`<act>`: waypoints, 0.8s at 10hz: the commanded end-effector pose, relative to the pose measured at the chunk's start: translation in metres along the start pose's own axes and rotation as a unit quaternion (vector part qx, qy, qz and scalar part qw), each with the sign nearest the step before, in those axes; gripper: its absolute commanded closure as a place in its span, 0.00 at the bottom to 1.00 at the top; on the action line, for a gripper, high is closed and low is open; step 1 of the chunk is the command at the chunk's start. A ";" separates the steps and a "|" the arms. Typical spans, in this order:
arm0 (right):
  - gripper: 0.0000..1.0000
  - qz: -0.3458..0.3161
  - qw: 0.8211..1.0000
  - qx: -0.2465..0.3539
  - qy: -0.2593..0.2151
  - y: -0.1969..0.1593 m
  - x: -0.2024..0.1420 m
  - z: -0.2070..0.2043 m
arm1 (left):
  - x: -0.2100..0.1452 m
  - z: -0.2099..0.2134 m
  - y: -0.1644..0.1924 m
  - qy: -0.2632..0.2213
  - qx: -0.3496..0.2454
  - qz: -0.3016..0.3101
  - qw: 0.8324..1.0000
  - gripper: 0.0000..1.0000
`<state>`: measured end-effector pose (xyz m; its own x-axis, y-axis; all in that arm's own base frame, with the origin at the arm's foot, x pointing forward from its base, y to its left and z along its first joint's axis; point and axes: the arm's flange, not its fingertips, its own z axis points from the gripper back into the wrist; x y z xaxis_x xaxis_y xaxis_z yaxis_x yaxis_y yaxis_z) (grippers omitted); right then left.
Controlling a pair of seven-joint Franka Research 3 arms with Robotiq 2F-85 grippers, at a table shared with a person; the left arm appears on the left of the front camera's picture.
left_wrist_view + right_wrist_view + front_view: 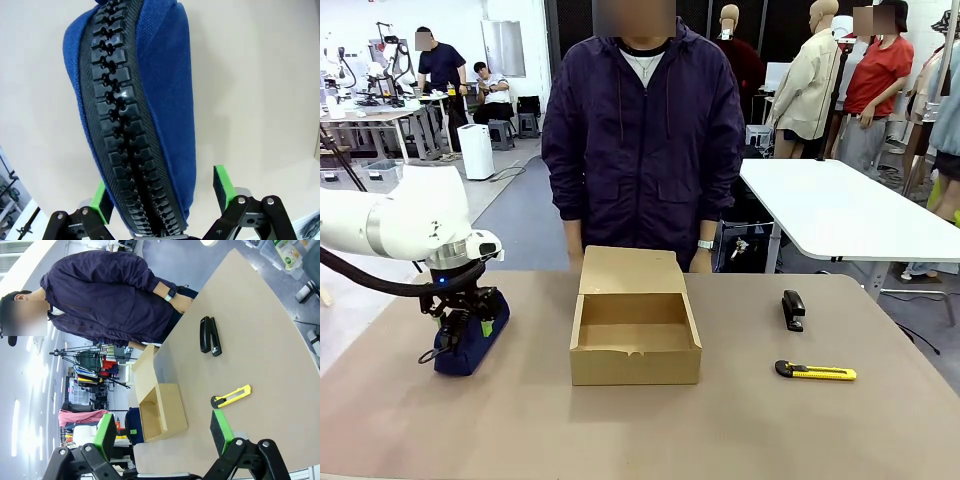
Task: Pack the items into the box.
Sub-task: Pick up the item indicated by the person and place it inside the Mailer Box.
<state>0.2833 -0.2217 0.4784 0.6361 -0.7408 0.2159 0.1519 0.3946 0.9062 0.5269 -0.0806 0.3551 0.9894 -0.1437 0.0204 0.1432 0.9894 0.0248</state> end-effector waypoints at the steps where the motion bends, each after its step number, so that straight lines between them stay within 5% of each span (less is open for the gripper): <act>1: 0.00 0.009 1.000 0.014 -0.006 0.001 0.004 -0.001 | 0.004 0.003 0.004 -0.010 -0.008 -0.010 1.000 0.60; 2: 0.00 0.009 1.000 0.014 -0.006 0.001 0.004 -0.001 | 0.004 0.003 0.004 -0.012 -0.007 -0.012 1.000 1.00; 8: 0.00 0.009 1.000 0.014 -0.006 0.001 0.004 -0.001 | 0.004 0.004 0.005 -0.016 0.001 -0.015 1.000 1.00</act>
<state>0.2833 -0.2217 0.4784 0.6361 -0.7407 0.2162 0.1517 0.3948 0.9062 0.5299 -0.0804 0.3593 0.9859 -0.1640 0.0337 0.1631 0.9862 0.0266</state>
